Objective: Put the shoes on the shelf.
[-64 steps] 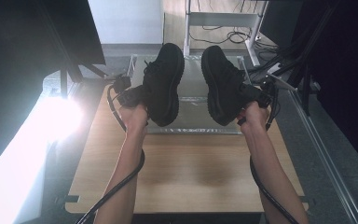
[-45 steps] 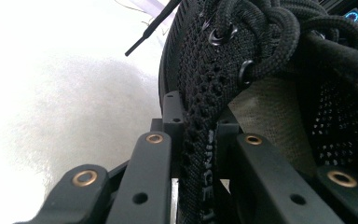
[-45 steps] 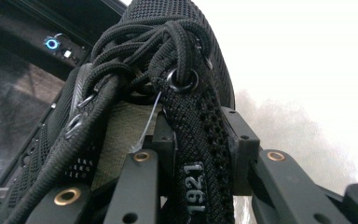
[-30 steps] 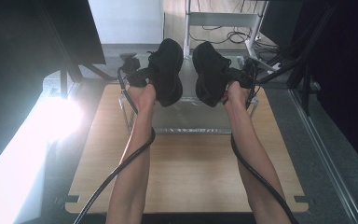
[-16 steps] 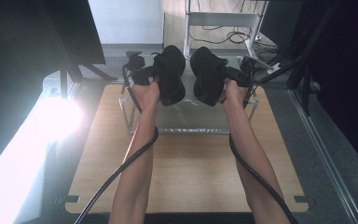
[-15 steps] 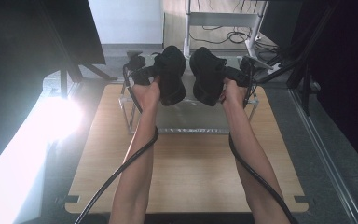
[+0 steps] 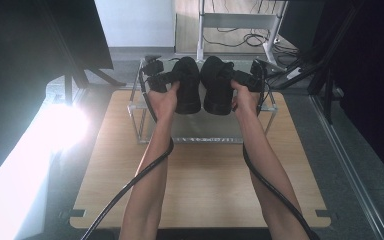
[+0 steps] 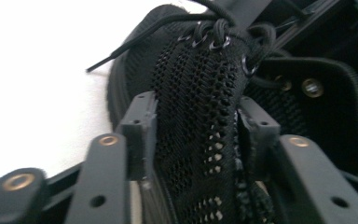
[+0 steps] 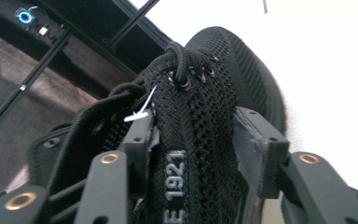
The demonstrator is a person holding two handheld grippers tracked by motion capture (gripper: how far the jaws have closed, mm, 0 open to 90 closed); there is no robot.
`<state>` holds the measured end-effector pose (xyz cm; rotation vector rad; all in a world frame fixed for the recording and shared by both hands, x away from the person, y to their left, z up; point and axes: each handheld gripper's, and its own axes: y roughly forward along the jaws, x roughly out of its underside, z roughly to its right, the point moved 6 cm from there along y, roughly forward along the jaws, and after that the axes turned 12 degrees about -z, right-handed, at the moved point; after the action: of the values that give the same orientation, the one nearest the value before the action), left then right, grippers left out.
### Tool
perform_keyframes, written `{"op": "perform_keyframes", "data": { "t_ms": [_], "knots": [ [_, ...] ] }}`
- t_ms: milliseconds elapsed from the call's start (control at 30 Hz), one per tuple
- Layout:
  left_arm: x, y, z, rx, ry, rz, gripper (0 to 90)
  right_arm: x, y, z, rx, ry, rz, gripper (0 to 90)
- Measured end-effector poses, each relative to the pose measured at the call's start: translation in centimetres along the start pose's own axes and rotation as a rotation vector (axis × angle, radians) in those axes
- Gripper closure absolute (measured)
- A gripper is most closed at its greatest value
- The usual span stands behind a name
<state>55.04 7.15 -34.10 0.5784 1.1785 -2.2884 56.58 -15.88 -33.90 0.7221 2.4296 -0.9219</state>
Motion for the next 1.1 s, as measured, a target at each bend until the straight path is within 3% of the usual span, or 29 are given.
{"op": "perform_keyframes", "data": {
  "t_ms": [200, 333, 433, 500, 633, 767, 833, 900, 1100],
  "knots": [
    [0.1, -0.4, -0.1, 0.076, 0.016, 0.019, 40.5, 0.0, -0.2, -0.1, -0.064, 0.009, -0.001, 35.4],
    [0.1, -0.9, -0.1, 0.117, 0.019, 0.033, 38.7, 0.1, -0.4, -0.1, -0.104, 0.016, 0.015, 30.1],
    [0.3, -1.1, 0.1, 0.143, 0.016, 0.027, 36.7, 0.0, -0.9, -0.2, -0.187, 0.055, 0.036, 32.2],
    [0.4, -1.3, 0.1, 0.151, 0.018, 0.026, 35.5, -0.1, -1.2, -0.2, -0.211, 0.065, 0.041, 32.4],
    [0.7, -2.0, -0.2, 0.199, 0.003, 0.022, 37.7, -0.1, -2.4, 0.0, -0.226, 0.043, 0.035, 36.6],
    [1.2, -1.9, -0.4, 0.197, 0.007, -0.005, 43.4, 0.3, -2.9, 0.4, -0.217, 0.021, 0.007, 45.3],
    [1.3, -1.8, -0.5, 0.212, -0.015, 0.001, 45.4, 0.9, -2.4, 0.5, -0.238, 0.029, -0.021, 48.4],
    [1.4, -1.7, -0.4, 0.212, -0.013, -0.004, 47.5, 1.3, -2.0, 0.8, -0.270, 0.057, -0.015, 52.4],
    [1.4, -1.5, -0.1, 0.214, -0.007, -0.012, 48.8, 1.6, -1.5, 0.7, -0.278, 0.070, -0.003, 58.0]
  ]
}}
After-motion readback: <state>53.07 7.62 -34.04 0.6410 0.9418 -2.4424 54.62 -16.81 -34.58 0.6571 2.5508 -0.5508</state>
